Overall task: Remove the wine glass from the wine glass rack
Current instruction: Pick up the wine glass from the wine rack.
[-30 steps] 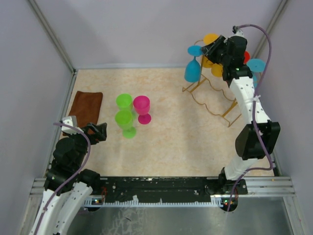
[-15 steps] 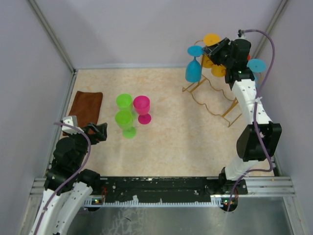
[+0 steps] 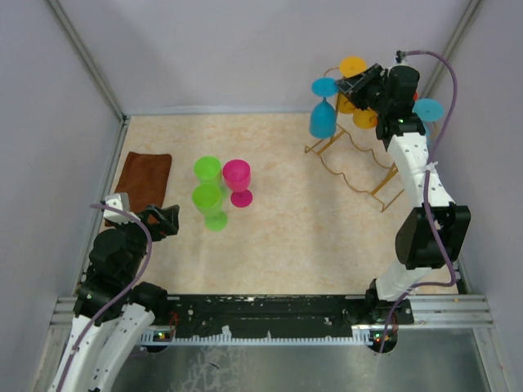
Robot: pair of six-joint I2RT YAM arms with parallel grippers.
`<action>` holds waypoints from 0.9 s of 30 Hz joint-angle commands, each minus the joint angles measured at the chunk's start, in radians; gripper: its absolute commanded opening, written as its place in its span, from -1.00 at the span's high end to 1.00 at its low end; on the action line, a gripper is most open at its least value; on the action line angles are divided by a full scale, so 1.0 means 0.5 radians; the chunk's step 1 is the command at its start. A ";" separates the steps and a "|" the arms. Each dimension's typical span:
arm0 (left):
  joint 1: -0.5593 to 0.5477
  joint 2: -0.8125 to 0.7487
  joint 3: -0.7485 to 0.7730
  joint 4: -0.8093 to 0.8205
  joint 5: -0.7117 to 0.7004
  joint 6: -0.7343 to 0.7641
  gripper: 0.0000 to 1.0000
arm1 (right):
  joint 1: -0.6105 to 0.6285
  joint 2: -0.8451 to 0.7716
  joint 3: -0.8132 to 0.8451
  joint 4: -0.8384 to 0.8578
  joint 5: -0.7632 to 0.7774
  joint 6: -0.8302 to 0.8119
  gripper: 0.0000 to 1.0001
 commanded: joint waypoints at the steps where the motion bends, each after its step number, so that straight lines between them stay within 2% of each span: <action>1: 0.005 0.008 0.005 0.031 0.020 0.007 -0.99 | -0.021 -0.047 0.054 -0.048 -0.079 -0.013 0.63; 7: 0.007 0.007 0.005 0.031 0.019 0.009 -0.99 | -0.021 -0.059 0.048 -0.069 -0.090 -0.035 0.68; 14: 0.006 0.008 0.003 0.031 0.017 0.009 -0.99 | -0.021 -0.091 0.019 -0.035 -0.082 -0.011 0.99; 27: 0.006 0.007 0.007 0.031 0.017 0.007 -0.99 | -0.021 -0.193 -0.005 0.107 -0.112 0.139 1.00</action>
